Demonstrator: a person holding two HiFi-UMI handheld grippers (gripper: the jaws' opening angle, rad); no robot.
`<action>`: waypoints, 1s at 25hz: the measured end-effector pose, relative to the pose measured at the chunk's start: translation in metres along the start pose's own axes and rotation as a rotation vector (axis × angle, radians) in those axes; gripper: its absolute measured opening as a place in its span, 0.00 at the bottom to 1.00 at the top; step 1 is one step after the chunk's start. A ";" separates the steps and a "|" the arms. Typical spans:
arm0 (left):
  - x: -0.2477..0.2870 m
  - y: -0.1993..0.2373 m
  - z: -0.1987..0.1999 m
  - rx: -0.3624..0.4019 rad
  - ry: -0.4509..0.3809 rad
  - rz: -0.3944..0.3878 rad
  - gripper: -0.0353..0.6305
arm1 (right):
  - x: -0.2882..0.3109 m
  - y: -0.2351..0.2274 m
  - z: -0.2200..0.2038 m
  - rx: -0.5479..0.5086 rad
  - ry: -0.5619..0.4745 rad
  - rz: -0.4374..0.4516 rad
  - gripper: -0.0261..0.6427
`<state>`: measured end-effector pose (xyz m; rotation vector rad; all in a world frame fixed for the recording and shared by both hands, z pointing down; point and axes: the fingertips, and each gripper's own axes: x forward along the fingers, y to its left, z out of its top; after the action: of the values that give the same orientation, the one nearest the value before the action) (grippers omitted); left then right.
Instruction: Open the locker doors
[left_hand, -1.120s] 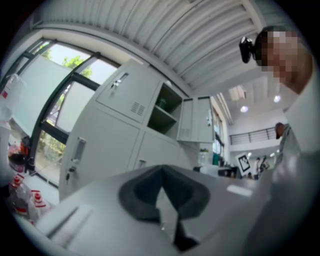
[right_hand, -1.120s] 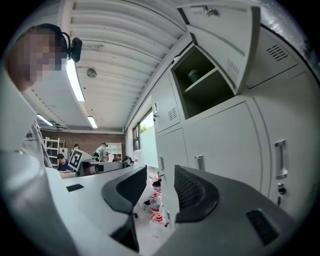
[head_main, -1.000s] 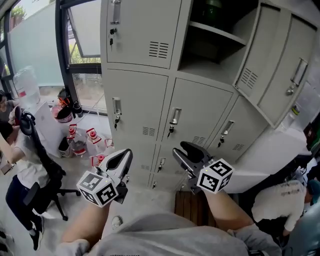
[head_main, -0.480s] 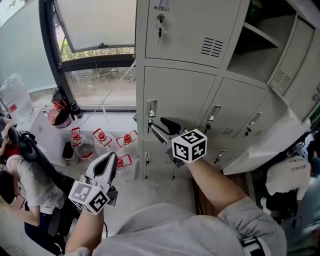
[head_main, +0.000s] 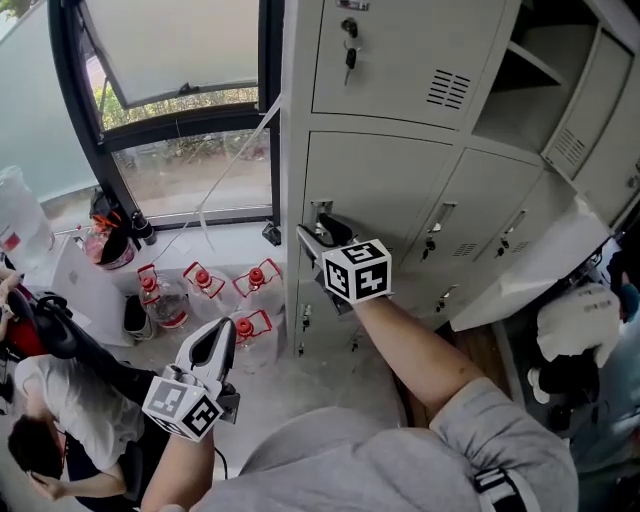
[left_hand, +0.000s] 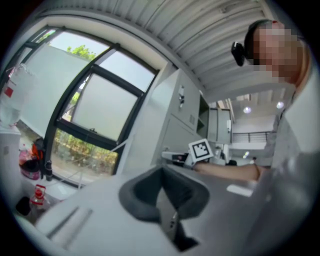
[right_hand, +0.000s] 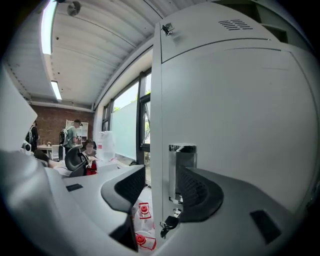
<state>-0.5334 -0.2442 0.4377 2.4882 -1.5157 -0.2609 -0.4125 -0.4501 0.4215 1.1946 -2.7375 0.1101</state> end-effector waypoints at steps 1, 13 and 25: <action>0.000 0.001 0.000 -0.002 0.001 -0.004 0.06 | 0.003 -0.001 0.000 0.002 0.001 -0.012 0.31; 0.005 -0.014 -0.014 -0.015 0.021 0.017 0.06 | -0.004 0.014 -0.002 -0.015 -0.009 0.099 0.31; 0.072 -0.168 -0.051 0.011 -0.005 0.053 0.06 | -0.221 0.011 -0.040 -0.054 -0.071 0.449 0.29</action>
<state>-0.3441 -0.2285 0.4380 2.4539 -1.5866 -0.2507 -0.2678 -0.2777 0.4236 0.5624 -2.9997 0.0436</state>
